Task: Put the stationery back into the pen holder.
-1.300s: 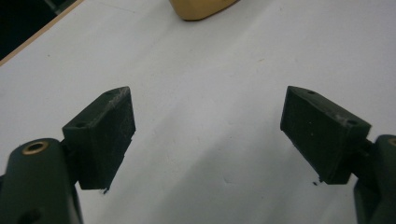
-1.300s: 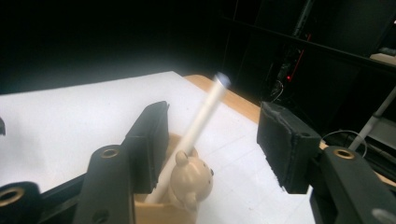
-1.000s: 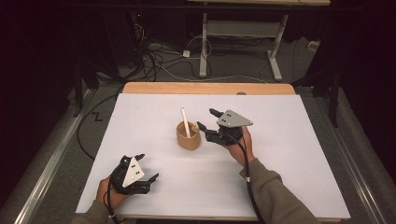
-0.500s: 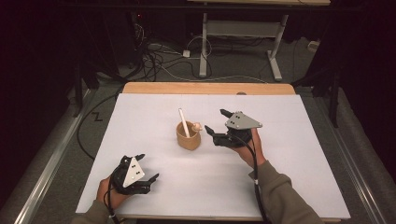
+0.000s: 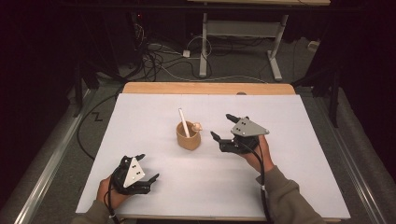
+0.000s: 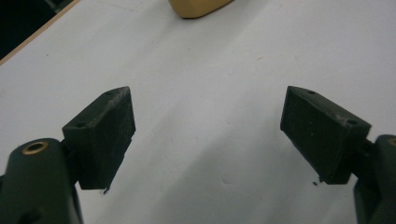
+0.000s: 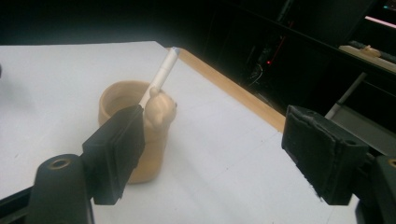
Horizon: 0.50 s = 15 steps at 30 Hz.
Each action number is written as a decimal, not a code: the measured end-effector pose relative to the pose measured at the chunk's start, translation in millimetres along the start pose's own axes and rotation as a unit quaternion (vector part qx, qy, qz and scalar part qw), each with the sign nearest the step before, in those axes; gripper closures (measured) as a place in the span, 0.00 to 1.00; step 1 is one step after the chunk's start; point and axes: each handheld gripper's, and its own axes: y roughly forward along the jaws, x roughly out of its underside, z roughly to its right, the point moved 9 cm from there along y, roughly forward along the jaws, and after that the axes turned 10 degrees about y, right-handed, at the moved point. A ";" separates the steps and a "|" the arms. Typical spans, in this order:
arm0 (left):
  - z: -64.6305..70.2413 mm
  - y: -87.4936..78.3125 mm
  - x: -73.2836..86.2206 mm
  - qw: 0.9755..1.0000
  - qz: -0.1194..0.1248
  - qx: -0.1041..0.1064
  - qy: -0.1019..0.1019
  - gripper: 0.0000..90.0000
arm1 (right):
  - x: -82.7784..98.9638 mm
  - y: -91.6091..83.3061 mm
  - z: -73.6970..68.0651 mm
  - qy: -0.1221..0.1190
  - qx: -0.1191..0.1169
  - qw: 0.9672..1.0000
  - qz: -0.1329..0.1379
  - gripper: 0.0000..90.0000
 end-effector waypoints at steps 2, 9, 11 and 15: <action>0.0 0.1 0.1 1.000 -0.001 0.000 0.001 0.19 | 2.2 -4.1 0.3 -0.003 0.001 1.000 -0.002 0.25; 0.2 -0.5 -0.4 1.000 0.000 0.000 0.003 0.19 | 8.6 -18.2 0.3 -0.002 -0.010 1.000 -0.003 0.25; 0.1 -0.7 -0.4 1.000 0.000 -0.001 0.004 0.19 | 11.2 -22.1 0.6 -0.008 -0.008 1.000 -0.004 0.25; -0.1 -0.8 -0.2 1.000 0.000 -0.001 0.005 0.19 | 13.5 -30.7 1.7 -0.019 -0.005 1.000 0.003 0.25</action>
